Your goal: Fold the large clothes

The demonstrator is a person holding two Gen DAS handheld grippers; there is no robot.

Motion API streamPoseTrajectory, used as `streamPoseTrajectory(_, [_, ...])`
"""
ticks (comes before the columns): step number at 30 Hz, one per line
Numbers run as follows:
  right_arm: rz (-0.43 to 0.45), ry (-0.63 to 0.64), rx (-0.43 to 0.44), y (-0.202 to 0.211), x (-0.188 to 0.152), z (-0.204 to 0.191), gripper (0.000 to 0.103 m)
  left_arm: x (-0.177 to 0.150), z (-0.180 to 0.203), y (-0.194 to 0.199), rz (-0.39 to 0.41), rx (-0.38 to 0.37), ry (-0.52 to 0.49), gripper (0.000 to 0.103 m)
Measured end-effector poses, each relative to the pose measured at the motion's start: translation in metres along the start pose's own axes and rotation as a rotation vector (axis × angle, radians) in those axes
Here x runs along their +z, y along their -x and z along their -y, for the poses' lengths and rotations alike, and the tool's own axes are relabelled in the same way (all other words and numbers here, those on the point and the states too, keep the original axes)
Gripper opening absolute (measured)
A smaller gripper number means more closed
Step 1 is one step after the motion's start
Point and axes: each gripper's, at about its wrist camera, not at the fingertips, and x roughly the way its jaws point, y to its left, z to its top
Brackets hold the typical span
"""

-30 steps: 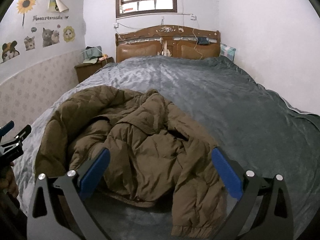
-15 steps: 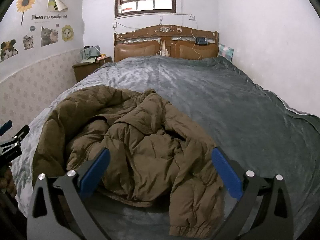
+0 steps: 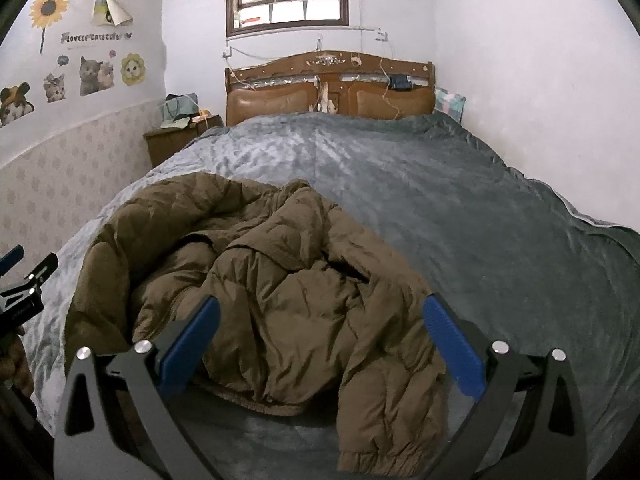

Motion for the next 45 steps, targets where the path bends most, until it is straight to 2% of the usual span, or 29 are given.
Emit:
streamPoseTrajectory(14, [-0.012,0.001,-0.017,-0.004,0.000,-0.001,0.101,-0.001,0.000,-0.003,-0.022,0.017,-0.022,0.100])
streamPoseTrajectory(19, [-0.020,-0.005,-0.038,-0.008,-0.002,0.003,0.101,0.000,0.006,0.001,-0.024,-0.024,-0.008,0.100])
streamPoseTrajectory(24, [-0.037,-0.022,-0.061,-0.014,-0.003,0.008,0.101,0.004,0.022,0.011,-0.022,-0.109,-0.004,0.100])
streamPoseTrajectory(28, [-0.037,-0.027,-0.079,-0.015,-0.002,0.011,0.101,-0.005,0.039,-0.006,-0.085,-0.103,-0.050,0.100])
streamPoseTrajectory(29, [-0.038,-0.029,-0.084,-0.015,-0.002,0.013,0.101,-0.008,0.042,-0.012,-0.108,-0.101,-0.072,0.094])
streamPoseTrajectory(30, [-0.037,-0.031,-0.087,-0.015,-0.001,0.014,0.101,-0.012,0.045,-0.019,-0.128,-0.109,-0.097,0.073])
streamPoseTrajectory(31, [-0.036,-0.034,-0.094,-0.014,-0.001,0.017,0.101,-0.018,0.048,-0.028,-0.176,-0.131,-0.115,0.063])
streamPoseTrajectory(32, [-0.034,-0.039,-0.100,-0.014,-0.001,0.020,0.101,-0.020,0.049,-0.035,-0.202,-0.153,-0.120,0.047])
streamPoseTrajectory(33, [-0.034,-0.044,-0.103,-0.015,0.000,0.022,0.101,-0.020,0.048,-0.042,-0.216,-0.173,-0.108,0.036])
streamPoseTrajectory(34, [-0.037,-0.054,-0.106,-0.016,0.001,0.027,0.101,-0.021,0.046,-0.047,-0.230,-0.172,-0.104,0.031])
streamPoseTrajectory(35, [-0.045,-0.072,-0.109,-0.020,0.001,0.034,0.101,-0.020,0.042,-0.054,-0.240,-0.168,-0.098,0.021])
streamPoseTrajectory(36, [-0.053,-0.090,-0.111,-0.024,0.001,0.041,0.101,-0.018,0.036,-0.058,-0.256,-0.157,-0.098,0.015])
streamPoseTrajectory(39, [-0.119,-0.156,-0.127,-0.046,0.004,0.068,0.101,-0.006,0.015,-0.071,-0.224,-0.098,-0.051,0.008])
streamPoseTrajectory(42, [-0.205,-0.175,-0.107,-0.072,0.012,0.085,0.101,0.012,-0.023,-0.084,-0.202,-0.003,-0.003,0.007])
streamPoseTrajectory(45, [-0.258,-0.109,-0.075,-0.097,0.016,0.085,0.101,0.028,-0.072,-0.102,-0.204,0.118,0.047,0.007])
